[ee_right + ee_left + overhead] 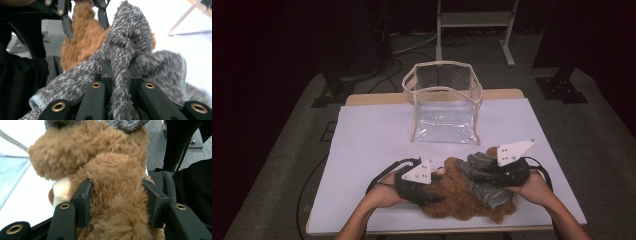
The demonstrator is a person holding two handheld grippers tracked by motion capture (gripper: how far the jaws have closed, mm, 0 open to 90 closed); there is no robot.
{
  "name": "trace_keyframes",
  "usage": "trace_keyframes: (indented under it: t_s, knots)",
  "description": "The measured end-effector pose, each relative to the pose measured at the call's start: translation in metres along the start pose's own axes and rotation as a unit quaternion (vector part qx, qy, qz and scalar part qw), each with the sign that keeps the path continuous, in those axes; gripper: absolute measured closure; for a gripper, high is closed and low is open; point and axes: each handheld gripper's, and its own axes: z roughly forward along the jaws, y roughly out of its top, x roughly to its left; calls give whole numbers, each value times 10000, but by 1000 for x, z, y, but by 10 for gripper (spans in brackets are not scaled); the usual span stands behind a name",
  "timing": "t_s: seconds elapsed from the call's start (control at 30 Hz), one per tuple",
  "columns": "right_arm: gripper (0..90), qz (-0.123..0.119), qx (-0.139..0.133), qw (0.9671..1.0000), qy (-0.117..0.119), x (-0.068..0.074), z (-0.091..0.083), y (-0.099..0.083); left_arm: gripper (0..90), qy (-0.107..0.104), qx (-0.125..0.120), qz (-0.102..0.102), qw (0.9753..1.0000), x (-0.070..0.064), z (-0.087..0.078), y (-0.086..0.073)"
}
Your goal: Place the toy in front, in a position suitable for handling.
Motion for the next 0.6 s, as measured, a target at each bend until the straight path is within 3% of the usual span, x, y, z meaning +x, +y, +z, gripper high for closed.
trace_keyframes:
  t_s: [0.1,0.23,0.33,0.47,0.53,0.6]
  knots:
    - [798,72,-39,9999,-122,0,-10,-2,467,20,33,-14,10000,0,0,1]
    - [796,-82,-190,9994,-295,0,-15,13,464,36,91,3,10000,0,0,3]
    - [796,-127,-267,9993,-232,-1,-9,20,463,45,69,-7,10000,0,0,2]
    - [796,-63,-14,10000,-76,0,6,5,462,49,27,-51,10000,1,-2,-1]
    - [796,135,-193,9997,-23,0,3,-6,462,72,20,-37,10000,1,-2,-1]
    - [796,184,-228,9995,-105,1,-6,-10,462,109,32,-42,9999,1,-1,0]
